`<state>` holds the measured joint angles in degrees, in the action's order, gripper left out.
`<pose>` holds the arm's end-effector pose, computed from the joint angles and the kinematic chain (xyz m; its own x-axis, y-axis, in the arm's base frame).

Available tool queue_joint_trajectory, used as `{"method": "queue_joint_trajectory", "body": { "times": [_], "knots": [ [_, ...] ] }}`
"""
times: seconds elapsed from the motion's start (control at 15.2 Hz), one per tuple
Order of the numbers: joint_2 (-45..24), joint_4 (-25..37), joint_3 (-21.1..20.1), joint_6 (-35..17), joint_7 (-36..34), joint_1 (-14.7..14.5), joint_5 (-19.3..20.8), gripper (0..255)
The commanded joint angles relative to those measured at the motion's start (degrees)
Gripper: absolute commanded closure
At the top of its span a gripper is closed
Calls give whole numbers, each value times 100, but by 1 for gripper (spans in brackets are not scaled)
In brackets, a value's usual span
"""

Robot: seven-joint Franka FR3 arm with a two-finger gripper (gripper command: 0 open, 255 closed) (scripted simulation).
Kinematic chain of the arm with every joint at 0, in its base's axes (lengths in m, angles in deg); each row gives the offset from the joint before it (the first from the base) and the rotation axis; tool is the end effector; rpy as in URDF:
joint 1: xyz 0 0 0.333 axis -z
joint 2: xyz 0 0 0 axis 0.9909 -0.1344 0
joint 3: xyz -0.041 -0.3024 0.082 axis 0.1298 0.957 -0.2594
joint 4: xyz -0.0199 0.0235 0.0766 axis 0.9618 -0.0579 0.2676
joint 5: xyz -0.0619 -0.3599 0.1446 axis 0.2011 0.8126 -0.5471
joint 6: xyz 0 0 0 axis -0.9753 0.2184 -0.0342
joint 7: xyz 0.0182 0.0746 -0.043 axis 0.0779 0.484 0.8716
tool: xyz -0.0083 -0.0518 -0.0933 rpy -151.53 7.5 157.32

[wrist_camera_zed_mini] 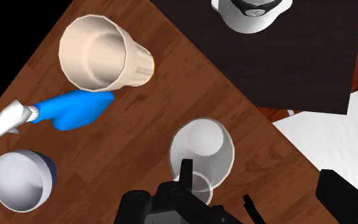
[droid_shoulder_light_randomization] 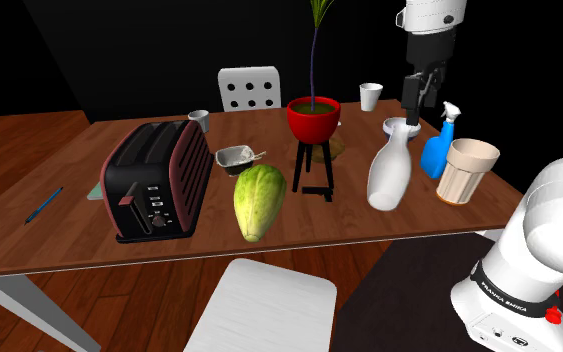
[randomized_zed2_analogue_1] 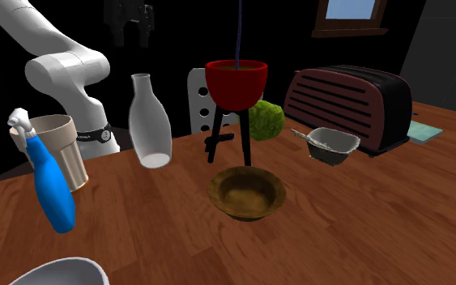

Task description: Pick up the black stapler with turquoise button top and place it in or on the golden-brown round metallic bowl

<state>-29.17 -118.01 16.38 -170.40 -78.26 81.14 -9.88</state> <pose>0.2914 -0.0090 0.5709 0.9927 0.0105 -0.1201 0.0235 -0.9939 0.1074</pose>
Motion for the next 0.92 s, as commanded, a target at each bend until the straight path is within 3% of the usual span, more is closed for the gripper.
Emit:
{"method": "queue_joint_trajectory", "body": {
  "times": [0.0,0.86],
  "knots": [
    [0,0,0,0,0,0,0,0],
    [-1898,-618,400,-2809,1433,-559,59,0]
  ]
}}
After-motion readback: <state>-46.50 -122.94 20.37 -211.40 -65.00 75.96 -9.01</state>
